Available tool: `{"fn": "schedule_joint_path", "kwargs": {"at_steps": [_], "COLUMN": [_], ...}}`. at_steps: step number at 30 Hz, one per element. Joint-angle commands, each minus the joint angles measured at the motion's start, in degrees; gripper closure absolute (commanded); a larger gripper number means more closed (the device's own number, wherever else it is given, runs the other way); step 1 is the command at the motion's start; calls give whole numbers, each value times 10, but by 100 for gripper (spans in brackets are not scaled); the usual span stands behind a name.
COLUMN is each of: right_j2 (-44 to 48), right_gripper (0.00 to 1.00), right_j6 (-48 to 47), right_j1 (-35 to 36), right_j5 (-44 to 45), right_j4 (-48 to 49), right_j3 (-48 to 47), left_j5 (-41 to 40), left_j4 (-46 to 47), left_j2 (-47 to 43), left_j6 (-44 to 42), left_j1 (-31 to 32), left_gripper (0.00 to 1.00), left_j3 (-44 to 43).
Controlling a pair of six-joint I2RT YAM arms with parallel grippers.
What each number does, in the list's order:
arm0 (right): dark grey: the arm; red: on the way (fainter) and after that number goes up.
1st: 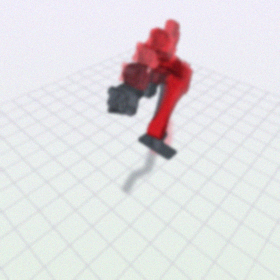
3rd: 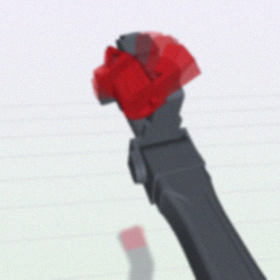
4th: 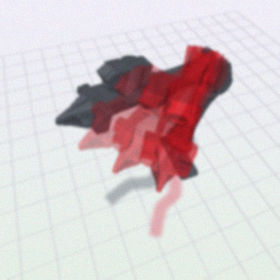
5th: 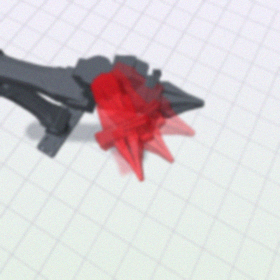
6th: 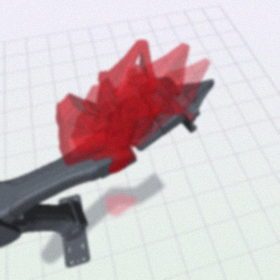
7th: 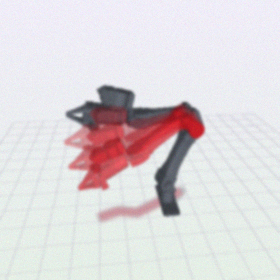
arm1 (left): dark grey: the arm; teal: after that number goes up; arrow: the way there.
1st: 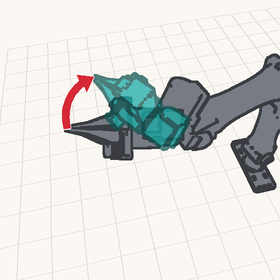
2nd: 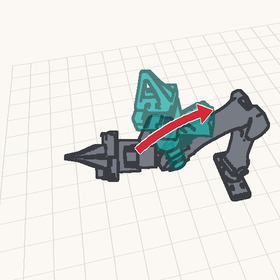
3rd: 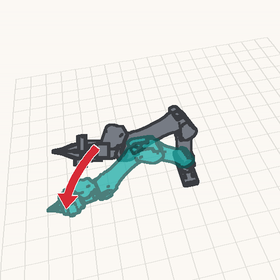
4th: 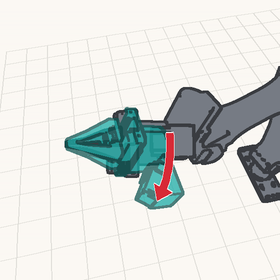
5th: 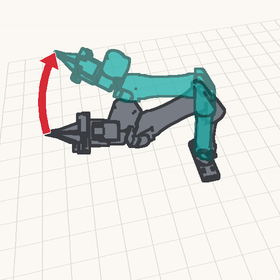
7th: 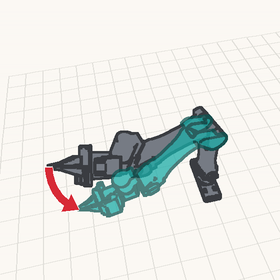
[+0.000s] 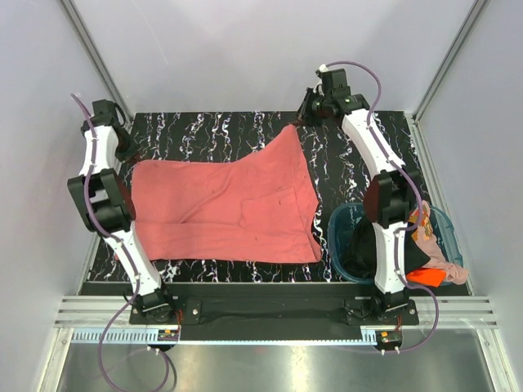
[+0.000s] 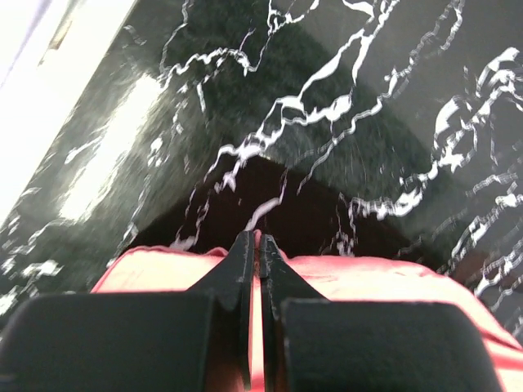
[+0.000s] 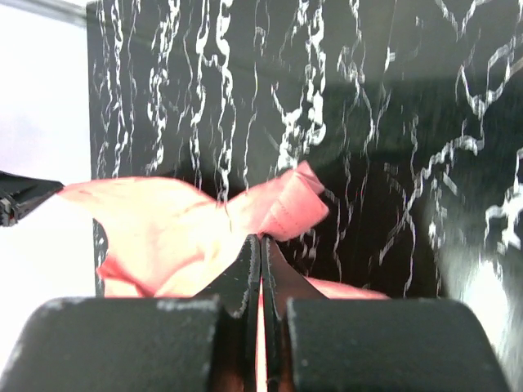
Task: Fold and stack the t-shirts
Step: Fold the tshirt
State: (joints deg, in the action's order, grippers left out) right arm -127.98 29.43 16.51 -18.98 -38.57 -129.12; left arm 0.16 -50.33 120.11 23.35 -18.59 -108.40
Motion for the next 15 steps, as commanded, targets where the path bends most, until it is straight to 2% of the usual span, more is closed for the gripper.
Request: {"fn": "schedule_joint_path", "kwargs": {"at_steps": [1,9,15], "right_j2": [62,154,222], "right_gripper": [100,100,100], "right_j6": [8,3,-9], "right_j1": [2,2,2], "right_j5": [-15,-10,13], "right_j4": [-21,-37,-42], "right_j3": [45,199,290], "left_j5": [-26,-97,-106], "left_j4": [-13,-34,-26], "left_j2": [-55,-110,-150], "left_j6": [-23,-27,-23], "left_j1": [0,-5,-29], "left_gripper": [100,100,100], "left_j3": [25,88,157]}}
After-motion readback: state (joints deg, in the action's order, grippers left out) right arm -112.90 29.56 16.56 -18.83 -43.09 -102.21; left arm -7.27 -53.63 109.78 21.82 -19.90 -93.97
